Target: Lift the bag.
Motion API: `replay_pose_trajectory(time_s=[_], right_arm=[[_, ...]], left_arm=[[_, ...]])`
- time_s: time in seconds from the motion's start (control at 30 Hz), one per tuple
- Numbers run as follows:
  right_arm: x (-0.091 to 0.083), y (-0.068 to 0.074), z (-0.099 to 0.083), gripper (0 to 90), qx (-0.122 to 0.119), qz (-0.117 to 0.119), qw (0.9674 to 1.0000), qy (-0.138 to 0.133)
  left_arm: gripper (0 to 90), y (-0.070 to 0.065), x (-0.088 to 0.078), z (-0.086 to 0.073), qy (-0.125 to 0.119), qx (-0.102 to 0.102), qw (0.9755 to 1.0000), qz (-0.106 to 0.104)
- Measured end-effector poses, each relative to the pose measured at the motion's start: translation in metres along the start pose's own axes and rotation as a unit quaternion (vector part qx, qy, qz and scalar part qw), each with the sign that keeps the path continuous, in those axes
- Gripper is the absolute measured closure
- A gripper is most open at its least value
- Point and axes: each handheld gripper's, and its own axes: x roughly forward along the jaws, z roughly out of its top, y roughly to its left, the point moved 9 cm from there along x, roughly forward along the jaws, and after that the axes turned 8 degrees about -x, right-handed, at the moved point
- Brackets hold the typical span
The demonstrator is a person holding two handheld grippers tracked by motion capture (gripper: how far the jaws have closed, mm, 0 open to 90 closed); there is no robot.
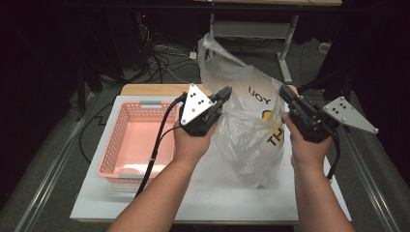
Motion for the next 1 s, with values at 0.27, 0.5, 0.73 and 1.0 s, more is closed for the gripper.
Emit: replay_pose_trajectory(time_s=[0.27, 0.5, 0.73, 1.0], right_arm=[[0.002, -0.009, 0.029, 90.0, -0.004, -0.014, 0.9996, -0.026], [0.001, -0.018, 0.041, 90.0, -0.004, -0.022, 0.9991, -0.035], [0.005, -0.034, 0.042, 90.0, -0.007, -0.036, 0.9991, -0.021], [0.014, -0.045, 0.021, 90.0, 0.002, -0.031, 0.9994, 0.012]], left_arm=[[88.3, -0.011, 0.006, 0.042, -0.027, 0.023, 0.9994, -0.006], [88.3, -0.011, 0.010, 0.062, -0.036, 0.035, 0.9987, -0.001], [88.3, 0.007, 0.024, 0.058, -0.013, 0.039, 0.9989, 0.019], [88.3, 0.019, 0.037, 0.027, 0.016, 0.021, 0.9993, 0.025]])
